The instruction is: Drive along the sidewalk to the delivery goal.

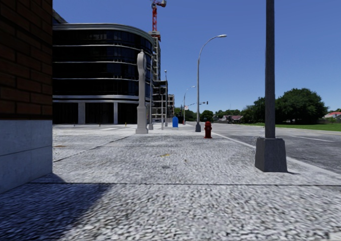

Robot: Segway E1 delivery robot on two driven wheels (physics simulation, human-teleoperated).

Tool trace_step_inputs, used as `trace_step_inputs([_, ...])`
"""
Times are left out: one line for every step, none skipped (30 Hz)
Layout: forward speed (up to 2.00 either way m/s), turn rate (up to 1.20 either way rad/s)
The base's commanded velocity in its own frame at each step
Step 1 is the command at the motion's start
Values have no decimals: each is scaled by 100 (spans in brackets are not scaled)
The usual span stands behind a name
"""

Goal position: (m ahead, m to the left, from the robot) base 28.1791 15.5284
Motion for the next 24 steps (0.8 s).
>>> trace_step_inputs([200,22])
trace_step_inputs([200,23])
trace_step_inputs([200,23])
trace_step_inputs([200,23])
trace_step_inputs([200,23])
trace_step_inputs([200,23])
trace_step_inputs([200,23])
trace_step_inputs([200,23])
trace_step_inputs([200,24])
trace_step_inputs([200,24])
trace_step_inputs([200,26])
trace_step_inputs([200,28])
trace_step_inputs([200,31])
trace_step_inputs([200,33])
trace_step_inputs([200,34])
trace_step_inputs([200,34])
trace_step_inputs([200,34])
trace_step_inputs([200,34])
trace_step_inputs([200,34])
trace_step_inputs([200,34])
trace_step_inputs([200,35])
trace_step_inputs([200,35])
trace_step_inputs([200,35])
trace_step_inputs([200,35])
